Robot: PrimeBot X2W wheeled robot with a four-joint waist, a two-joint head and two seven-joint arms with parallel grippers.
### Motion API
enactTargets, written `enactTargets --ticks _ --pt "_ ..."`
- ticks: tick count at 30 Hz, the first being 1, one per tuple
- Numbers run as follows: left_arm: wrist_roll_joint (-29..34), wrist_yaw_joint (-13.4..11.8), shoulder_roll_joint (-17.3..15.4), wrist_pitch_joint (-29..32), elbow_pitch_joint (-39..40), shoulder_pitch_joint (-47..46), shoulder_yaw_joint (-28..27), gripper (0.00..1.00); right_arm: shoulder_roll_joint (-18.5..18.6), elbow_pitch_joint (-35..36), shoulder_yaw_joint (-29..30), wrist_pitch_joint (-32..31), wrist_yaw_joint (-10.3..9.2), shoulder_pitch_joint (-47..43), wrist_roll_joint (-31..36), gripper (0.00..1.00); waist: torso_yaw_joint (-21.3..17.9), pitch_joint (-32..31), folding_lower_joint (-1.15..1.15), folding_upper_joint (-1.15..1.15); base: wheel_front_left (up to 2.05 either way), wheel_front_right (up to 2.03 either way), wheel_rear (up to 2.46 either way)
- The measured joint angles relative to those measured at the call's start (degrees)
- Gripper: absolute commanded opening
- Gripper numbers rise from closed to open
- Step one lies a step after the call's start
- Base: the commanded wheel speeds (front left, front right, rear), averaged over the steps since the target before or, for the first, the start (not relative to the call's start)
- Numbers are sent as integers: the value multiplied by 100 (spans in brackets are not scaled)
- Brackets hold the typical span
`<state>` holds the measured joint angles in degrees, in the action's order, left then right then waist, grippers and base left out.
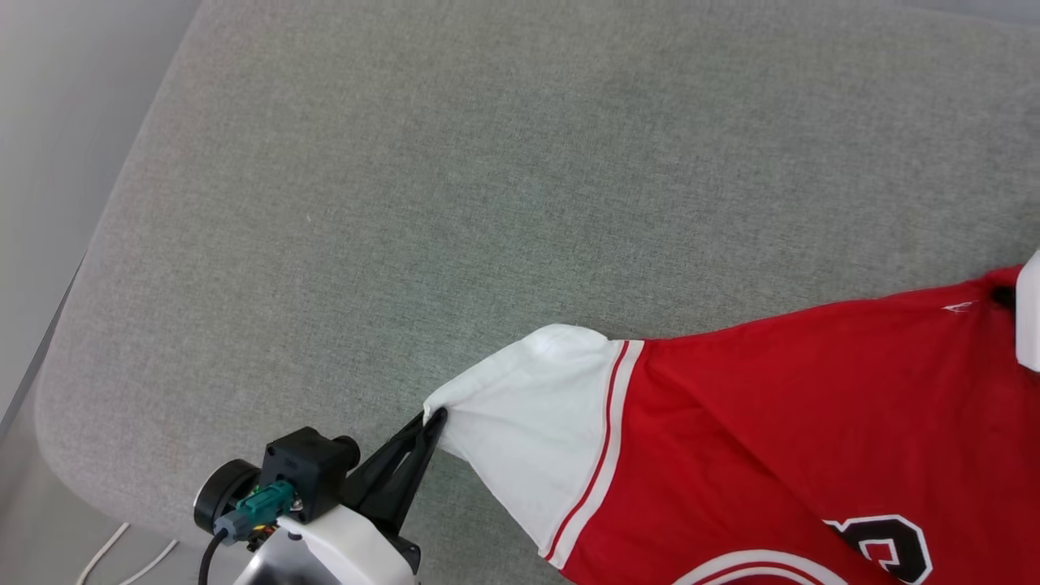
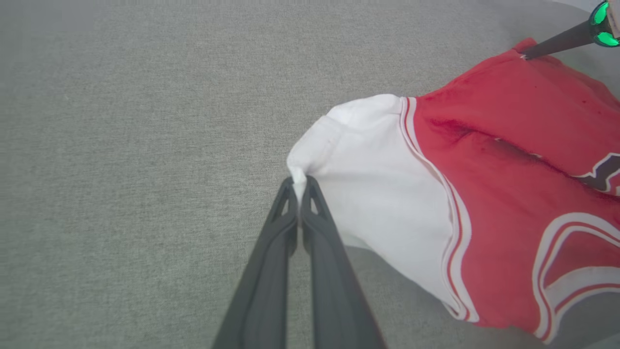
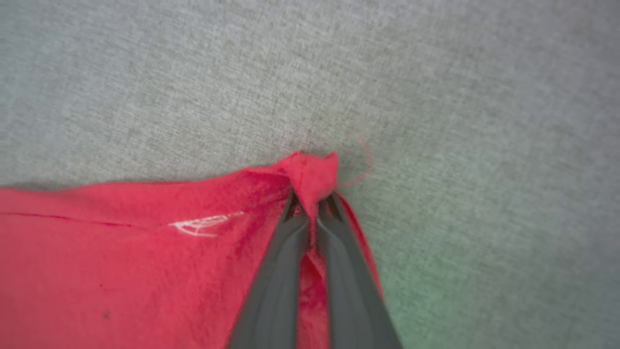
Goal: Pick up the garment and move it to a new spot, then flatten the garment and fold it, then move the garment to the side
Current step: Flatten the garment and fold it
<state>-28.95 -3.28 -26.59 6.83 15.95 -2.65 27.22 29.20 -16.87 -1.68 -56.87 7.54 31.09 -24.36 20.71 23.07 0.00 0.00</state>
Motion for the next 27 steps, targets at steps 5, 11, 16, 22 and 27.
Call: enactTargets --ticks 5,11,16,22,27 --pt "0 -75 -103 5 13 2 -87 0 -134 -191 -20 323 -4 -50 -232 0 -144 -281 1 0 0 0 0" --pt "-19 -189 -281 30 202 8 -326 0 -68 -85 -341 705 -4 -65 -536 0 -434 -753 1 0 0 0 0" --pt "-55 -330 -469 -32 371 16 -664 0 42 367 -598 821 -3 54 -884 0 -805 -1121 0 0 0 0 0" --pt "-36 -490 -734 -159 713 -107 -1189 0 205 1118 -571 872 -4 72 -1196 0 -1287 -1518 0 0 0 0 0" --pt "14 -584 -927 -253 1029 -489 -1619 0 205 1794 -326 879 -4 46 -1354 0 -1661 -1751 0 0 0 0 0"
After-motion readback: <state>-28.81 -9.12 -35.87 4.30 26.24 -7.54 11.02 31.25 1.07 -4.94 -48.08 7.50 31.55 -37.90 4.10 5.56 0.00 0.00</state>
